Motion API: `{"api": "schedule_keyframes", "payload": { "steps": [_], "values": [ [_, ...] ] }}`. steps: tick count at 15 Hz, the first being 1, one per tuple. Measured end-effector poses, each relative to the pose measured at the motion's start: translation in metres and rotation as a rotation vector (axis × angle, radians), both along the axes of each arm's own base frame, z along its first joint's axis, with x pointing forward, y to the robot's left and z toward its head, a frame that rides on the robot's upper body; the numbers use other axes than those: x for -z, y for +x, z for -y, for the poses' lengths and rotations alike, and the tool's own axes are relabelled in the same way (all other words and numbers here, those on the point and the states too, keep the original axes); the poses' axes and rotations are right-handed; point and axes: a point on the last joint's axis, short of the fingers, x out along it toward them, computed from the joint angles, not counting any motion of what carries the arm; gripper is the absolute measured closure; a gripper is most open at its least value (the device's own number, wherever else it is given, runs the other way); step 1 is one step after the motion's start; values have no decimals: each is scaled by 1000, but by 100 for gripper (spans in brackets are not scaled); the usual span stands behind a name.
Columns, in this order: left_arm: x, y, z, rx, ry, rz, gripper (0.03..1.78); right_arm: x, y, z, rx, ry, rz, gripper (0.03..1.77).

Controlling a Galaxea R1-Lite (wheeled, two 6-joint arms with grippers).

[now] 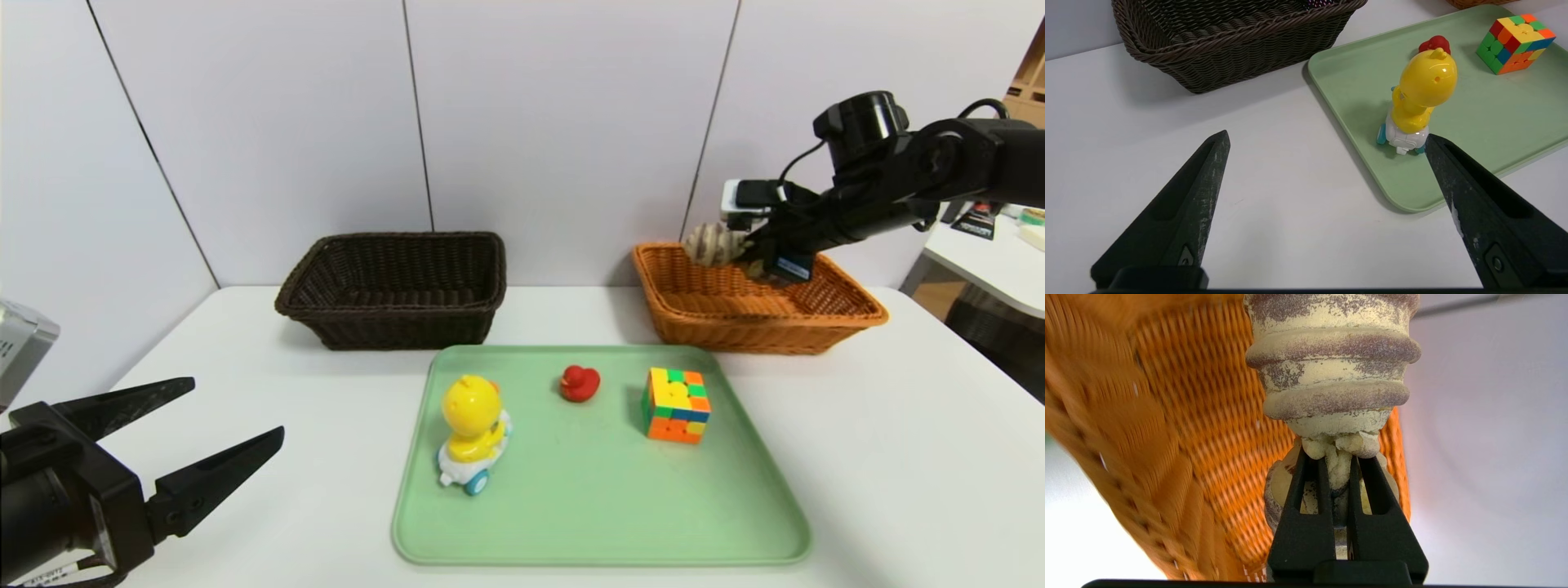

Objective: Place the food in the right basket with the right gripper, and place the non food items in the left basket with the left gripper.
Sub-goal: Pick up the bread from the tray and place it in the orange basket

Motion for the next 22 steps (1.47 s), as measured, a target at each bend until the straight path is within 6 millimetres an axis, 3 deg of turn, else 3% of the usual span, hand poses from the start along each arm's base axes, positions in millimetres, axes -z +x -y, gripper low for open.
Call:
{"api": "schedule_keyframes", "payload": {
  "steps": [6, 20, 22],
  "values": [
    [0, 0, 0, 2, 14, 5, 12, 12, 5, 9, 13, -42, -37, 165],
    [4, 2, 1, 4, 23, -12, 12, 47, 25, 4, 6, -55, -90, 165],
    [4, 2, 1, 4, 25, -14, 12, 48, 26, 4, 5, -57, -91, 128]
  ]
}}
